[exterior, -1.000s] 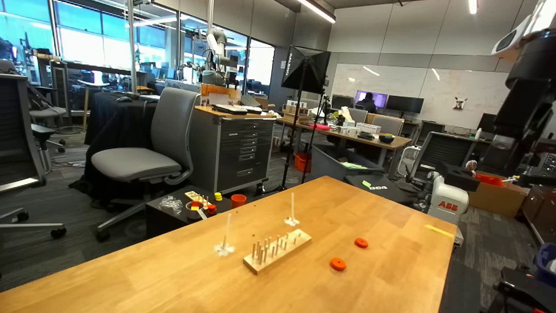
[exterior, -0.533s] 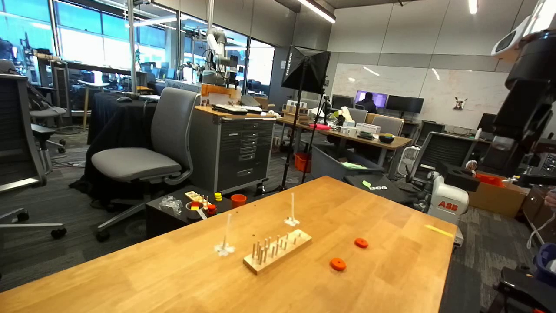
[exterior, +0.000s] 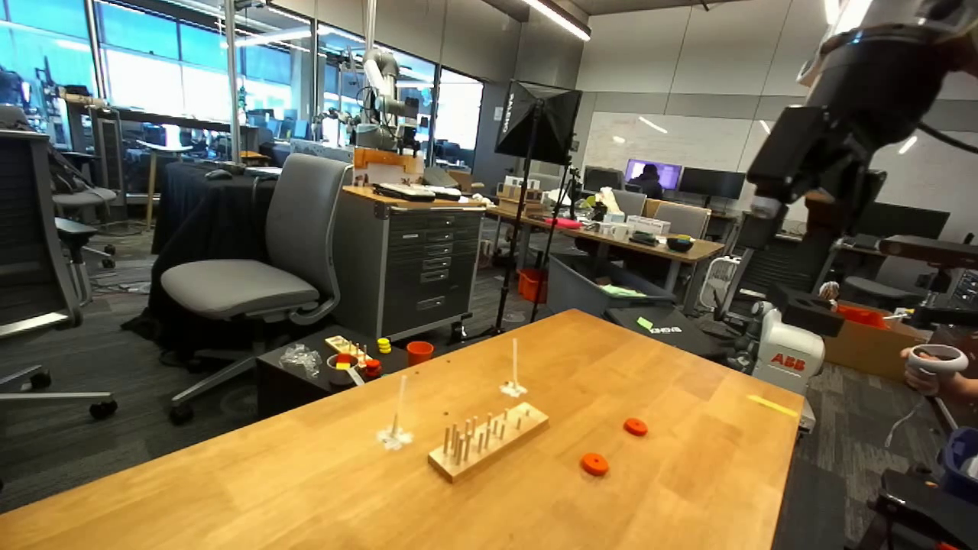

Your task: Pick up an orange disk and place it on a rod on the wooden base

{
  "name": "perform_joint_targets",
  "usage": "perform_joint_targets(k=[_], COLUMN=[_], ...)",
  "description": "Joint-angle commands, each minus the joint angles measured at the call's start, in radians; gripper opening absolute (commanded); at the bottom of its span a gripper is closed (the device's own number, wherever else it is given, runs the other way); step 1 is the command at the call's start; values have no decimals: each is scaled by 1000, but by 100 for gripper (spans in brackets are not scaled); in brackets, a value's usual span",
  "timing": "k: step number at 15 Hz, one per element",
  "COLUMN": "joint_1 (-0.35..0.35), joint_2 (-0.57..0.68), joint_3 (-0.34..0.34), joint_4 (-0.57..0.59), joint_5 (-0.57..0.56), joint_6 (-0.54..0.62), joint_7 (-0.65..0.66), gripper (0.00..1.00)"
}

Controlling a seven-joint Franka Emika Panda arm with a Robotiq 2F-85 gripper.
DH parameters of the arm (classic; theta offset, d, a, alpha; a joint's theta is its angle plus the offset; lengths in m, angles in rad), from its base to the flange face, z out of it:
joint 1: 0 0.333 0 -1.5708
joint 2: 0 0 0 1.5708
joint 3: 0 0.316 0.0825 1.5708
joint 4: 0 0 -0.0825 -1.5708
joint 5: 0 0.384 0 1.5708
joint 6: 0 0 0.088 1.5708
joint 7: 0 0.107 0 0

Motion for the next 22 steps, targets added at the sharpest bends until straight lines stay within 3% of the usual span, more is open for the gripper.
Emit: perform_joint_targets(k=[1, 5, 9, 10, 15, 16, 21, 22], joint_1=[-68, -111, -111, -96, -92, -91, -84, -86], joint_2=[168, 279, 340, 316, 332, 305, 221, 283], joint_3=[-1, -37, -57, -75, -79, -66, -43, -61], joint_4=[158, 226, 233, 194, 193, 179, 167, 190], joint_5=[-50, -125, -304, -236, -246, -342, -607, -539], joint_6=[-6, -63, -147, -87, -87, -77, -121, -107], joint_7=[102, 184, 197, 166, 167, 142, 158, 156], gripper=[100, 100, 100, 100, 100, 100, 100, 100])
